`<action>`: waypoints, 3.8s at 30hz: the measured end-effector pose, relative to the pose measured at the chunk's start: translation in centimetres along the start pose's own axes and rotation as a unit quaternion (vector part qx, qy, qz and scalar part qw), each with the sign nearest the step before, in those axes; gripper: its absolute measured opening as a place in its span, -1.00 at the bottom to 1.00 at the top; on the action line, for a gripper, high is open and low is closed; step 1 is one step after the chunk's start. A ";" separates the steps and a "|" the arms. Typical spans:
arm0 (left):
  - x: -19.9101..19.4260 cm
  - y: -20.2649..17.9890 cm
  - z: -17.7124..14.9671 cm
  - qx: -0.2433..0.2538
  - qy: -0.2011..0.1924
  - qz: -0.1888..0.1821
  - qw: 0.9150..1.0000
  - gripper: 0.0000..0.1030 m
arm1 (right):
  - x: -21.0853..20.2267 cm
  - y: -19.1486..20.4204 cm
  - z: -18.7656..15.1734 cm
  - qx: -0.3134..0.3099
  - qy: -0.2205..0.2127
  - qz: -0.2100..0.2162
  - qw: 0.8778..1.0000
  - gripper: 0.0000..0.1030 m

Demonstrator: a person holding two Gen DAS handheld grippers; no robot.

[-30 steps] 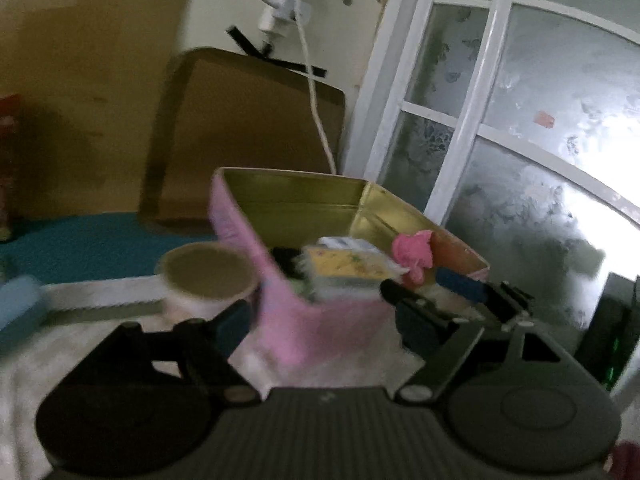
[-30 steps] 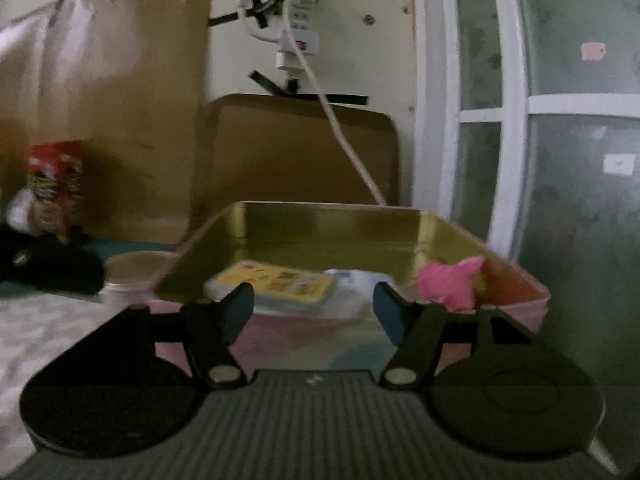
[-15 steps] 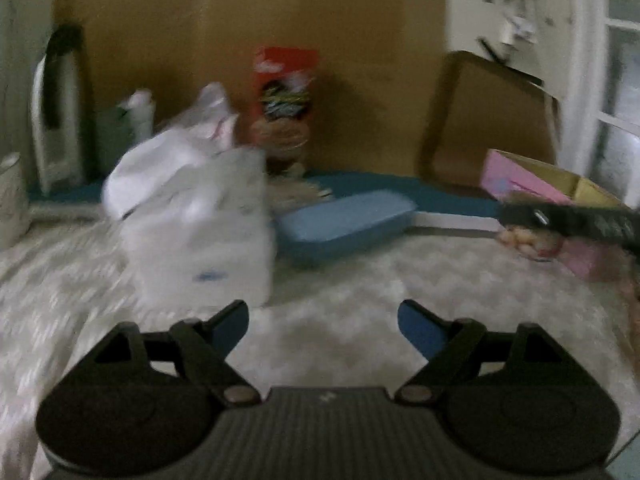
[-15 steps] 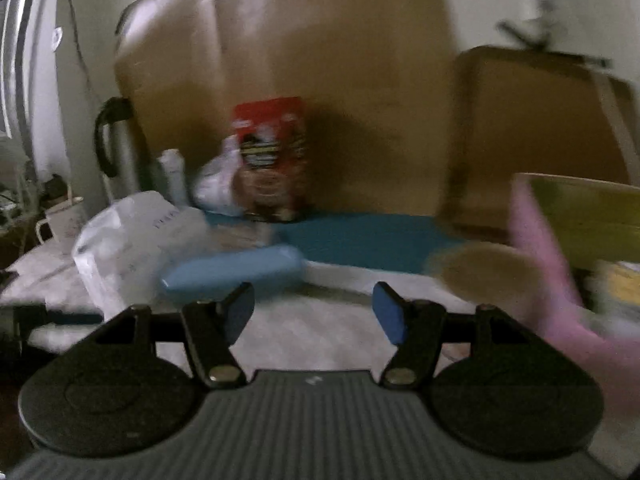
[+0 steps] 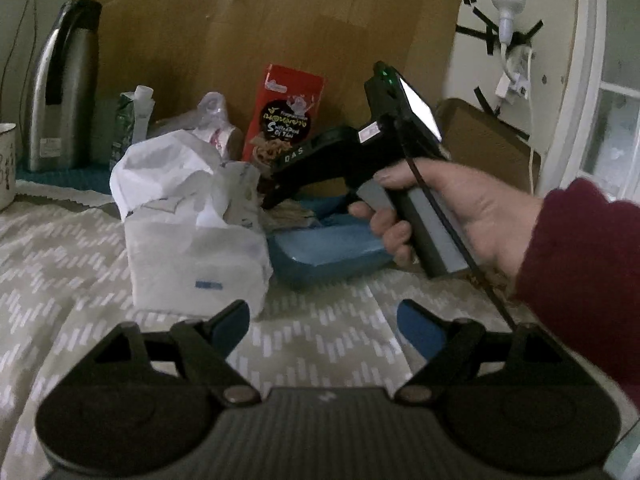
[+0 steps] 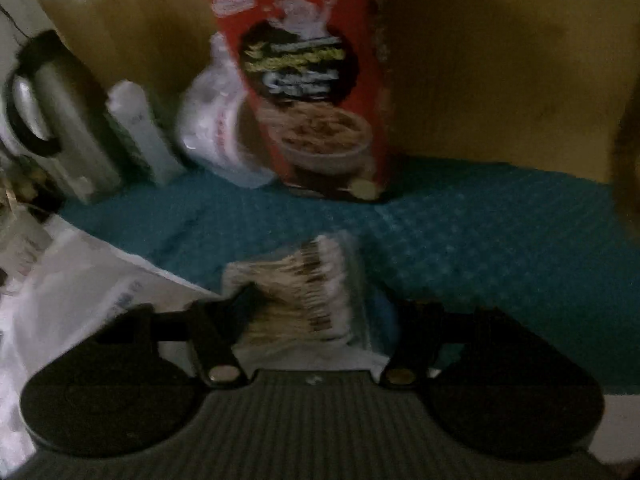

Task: Organize soft objects
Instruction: 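Close both grippers on the clear cotton-swab packet, then carry the cotton-swab packet with both grippers toward the pink tin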

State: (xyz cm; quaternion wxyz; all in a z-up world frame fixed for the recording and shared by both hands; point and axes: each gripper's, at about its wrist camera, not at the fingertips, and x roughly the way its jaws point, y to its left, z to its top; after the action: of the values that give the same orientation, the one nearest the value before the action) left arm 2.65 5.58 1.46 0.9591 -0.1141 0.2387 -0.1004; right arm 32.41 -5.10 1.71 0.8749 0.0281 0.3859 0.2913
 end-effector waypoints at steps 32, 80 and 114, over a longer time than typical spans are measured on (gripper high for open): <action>3.7 -10.0 -1.2 -0.024 0.150 -0.152 0.977 0.47 | -26.7 -6.9 -29.3 0.025 -0.200 -0.052 0.978 0.16; 3.4 -16.0 -2.9 0.108 0.165 -0.090 0.976 0.40 | -23.9 -3.2 -32.7 -0.101 -0.205 -0.127 0.965 0.41; 7.6 -39.2 -8.1 0.304 0.216 -0.200 0.906 0.40 | -33.6 -15.6 -39.3 0.059 -0.268 -0.268 0.923 0.38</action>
State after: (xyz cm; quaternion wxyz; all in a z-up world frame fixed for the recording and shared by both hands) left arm -0.10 -35.06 1.66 0.8320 0.1618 0.3701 -0.3803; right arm -5.03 -42.82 -7.91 0.9878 0.0522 0.1467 0.0037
